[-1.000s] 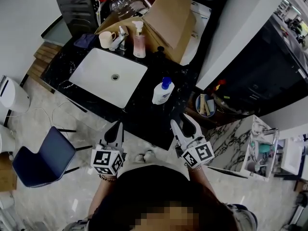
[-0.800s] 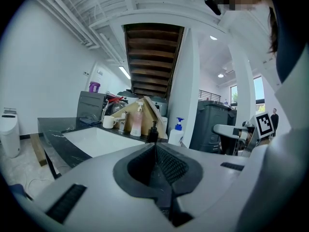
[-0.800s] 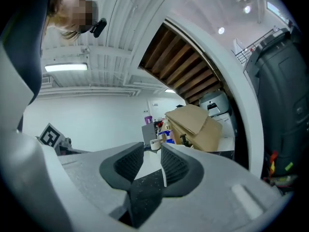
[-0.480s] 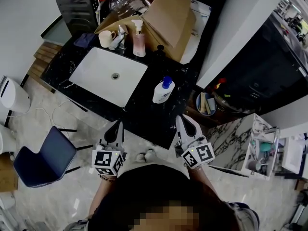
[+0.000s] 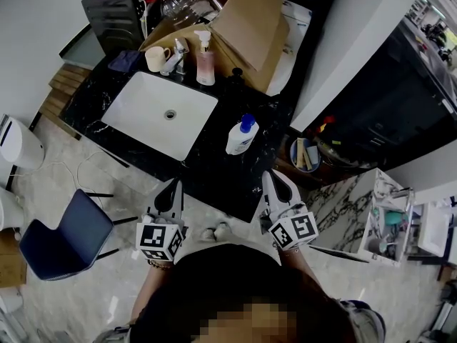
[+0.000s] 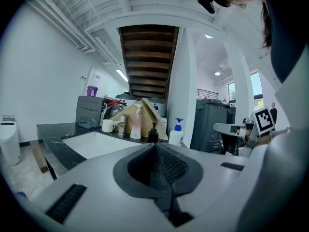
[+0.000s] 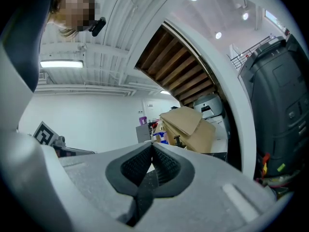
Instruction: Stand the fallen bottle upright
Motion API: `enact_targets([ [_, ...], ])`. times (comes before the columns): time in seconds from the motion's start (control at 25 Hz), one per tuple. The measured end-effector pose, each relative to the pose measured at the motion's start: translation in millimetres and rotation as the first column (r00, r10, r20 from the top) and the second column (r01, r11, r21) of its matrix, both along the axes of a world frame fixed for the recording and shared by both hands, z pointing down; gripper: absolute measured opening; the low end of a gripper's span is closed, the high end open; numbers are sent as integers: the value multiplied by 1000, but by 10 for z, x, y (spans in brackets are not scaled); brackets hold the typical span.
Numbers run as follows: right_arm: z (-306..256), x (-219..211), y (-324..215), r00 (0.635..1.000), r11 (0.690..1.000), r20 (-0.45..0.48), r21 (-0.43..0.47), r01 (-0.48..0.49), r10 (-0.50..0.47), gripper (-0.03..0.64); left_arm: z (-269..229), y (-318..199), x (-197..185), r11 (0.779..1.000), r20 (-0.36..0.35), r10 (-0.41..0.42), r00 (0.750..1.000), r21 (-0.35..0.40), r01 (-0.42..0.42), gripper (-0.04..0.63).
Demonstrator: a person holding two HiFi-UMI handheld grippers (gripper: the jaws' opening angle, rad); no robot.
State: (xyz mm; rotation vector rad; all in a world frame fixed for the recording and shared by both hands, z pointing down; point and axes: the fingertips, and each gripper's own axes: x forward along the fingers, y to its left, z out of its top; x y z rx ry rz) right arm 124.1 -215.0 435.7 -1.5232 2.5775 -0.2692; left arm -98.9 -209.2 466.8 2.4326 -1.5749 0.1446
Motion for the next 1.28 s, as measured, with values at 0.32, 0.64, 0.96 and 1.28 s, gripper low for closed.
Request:
enact_targets([
  [0.32, 50, 42, -41, 1000, 1000, -2, -18, -14, 14, 6, 24, -16, -7, 1000, 2, -3, 1000, -5, 3, 11],
  [0.64, 139, 40, -54, 999, 999, -33, -46, -24, 23, 5, 64, -25, -19, 1000, 2, -4, 1000, -17, 4, 11],
  [0.96, 221, 95, -60, 999, 996, -32, -77, -46, 44, 5, 51, -42, 9, 1000, 6, -3, 1000, -12, 3, 11],
  [1.28, 237, 82, -75, 999, 996, -39, -80, -38, 35, 5, 67, -38, 1, 1000, 2, -14, 1000, -16, 14, 11],
])
